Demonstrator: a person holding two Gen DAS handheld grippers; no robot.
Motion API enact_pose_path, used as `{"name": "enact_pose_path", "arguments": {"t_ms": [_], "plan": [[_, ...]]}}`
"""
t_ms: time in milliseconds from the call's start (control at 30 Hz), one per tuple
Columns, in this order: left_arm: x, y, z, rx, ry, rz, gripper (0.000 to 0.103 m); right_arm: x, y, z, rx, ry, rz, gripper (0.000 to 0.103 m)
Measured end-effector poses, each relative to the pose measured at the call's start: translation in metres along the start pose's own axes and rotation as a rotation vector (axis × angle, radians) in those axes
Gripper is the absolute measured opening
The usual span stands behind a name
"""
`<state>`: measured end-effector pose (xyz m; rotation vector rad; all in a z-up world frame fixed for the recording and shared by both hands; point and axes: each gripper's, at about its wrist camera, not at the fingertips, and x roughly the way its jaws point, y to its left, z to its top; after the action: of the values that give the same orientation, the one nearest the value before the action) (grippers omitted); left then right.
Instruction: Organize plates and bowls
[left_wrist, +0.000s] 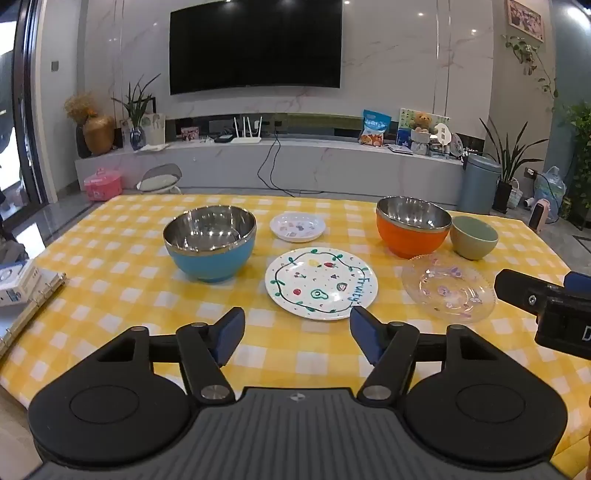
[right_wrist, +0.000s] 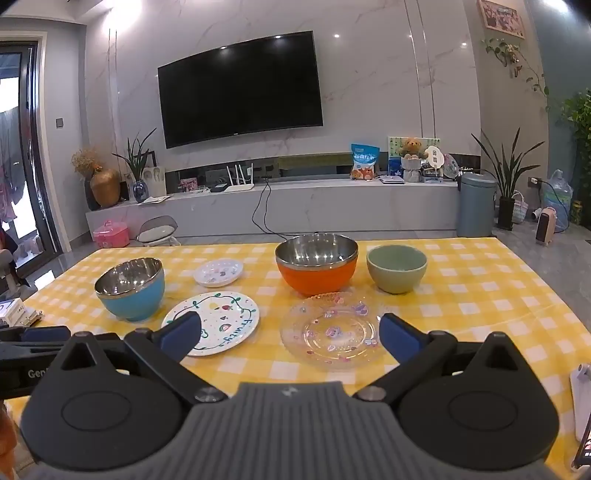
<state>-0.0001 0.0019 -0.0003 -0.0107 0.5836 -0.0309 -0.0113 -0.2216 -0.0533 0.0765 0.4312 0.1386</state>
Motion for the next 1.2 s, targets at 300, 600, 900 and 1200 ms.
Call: {"name": "enact_pose_path", "arguments": {"t_ms": [300, 600, 900, 1200], "plan": [[0.0033, 0.0003, 0.001, -0.015, 0.026, 0.019, 0.074, -0.0022, -0.0002, -0.0009, 0.013, -0.012, -0.007, 0.1], [0.0013, 0.0024, -0.0013, -0.012, 0.017, 0.02, 0.074, -0.0017, -0.0012, -0.0012, 0.009, -0.012, -0.01, 0.1], [0.0007, 0.0023, -0.0028, -0.008, 0.013, 0.019, 0.074, -0.0015, -0.0011, -0.0015, 0.004, -0.011, -0.008, 0.1], [0.0007, 0.0013, -0.0031, -0.009, 0.018, 0.014, 0.074, -0.0007, -0.0014, -0.0014, 0.003, -0.007, -0.011, 0.1]]}}
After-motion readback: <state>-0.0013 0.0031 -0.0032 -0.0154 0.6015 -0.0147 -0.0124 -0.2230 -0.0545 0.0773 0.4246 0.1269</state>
